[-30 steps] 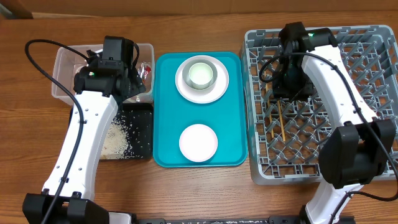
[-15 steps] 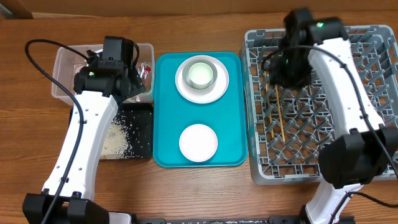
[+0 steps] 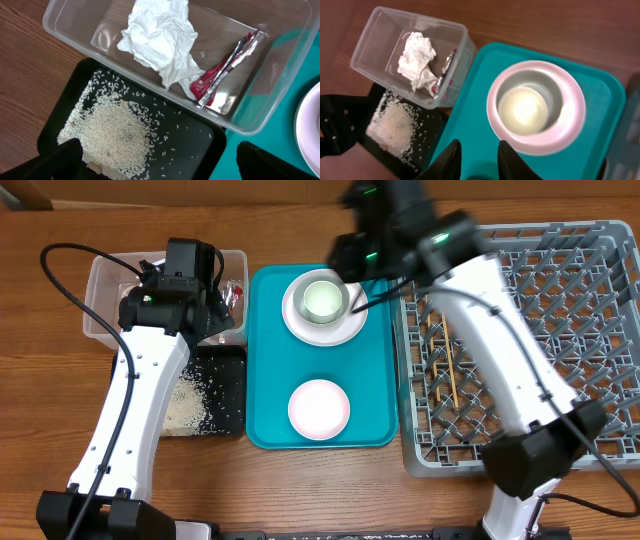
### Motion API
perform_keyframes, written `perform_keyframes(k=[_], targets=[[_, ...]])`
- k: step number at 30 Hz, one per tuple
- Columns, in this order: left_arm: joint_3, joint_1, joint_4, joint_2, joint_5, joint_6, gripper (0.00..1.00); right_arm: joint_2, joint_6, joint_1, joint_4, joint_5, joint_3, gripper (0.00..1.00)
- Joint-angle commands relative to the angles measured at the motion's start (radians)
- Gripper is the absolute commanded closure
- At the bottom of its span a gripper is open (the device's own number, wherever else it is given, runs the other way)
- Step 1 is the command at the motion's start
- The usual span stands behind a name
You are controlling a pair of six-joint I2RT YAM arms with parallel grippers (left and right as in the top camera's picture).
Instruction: Sort waste into correct bins and load items into the dishwasher
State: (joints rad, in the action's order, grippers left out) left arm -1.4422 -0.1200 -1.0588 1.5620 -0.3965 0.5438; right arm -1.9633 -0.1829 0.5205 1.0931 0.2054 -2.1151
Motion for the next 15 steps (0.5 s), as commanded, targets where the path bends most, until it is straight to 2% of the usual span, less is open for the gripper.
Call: perform_keyframes(k=[1, 7, 9, 10, 15], targets=[[-0.012, -0.005, 0.0, -0.005, -0.002, -0.013, 0.0, -0.047, 0.006, 0.058, -0.029, -0.195, -0.01, 0.73], [-0.012, -0.005, 0.0, -0.005, -0.002, -0.013, 0.0, -0.141, 0.027, 0.096, -0.038, -0.241, -0.009, 0.72], [-0.012, -0.005, 0.0, -0.004, -0.002, -0.013, 0.0, -0.177, 0.027, 0.096, -0.039, -0.241, -0.002, 0.63], [-0.012, -0.005, 0.0, -0.005, -0.002, -0.013, 0.0, -0.19, 0.027, 0.095, -0.04, -0.241, 0.0, 0.62], [-0.012, -0.005, 0.0, -0.004, -0.002, -0.013, 0.0, -0.258, 0.028, 0.092, -0.039, -0.229, 0.002, 0.62]])
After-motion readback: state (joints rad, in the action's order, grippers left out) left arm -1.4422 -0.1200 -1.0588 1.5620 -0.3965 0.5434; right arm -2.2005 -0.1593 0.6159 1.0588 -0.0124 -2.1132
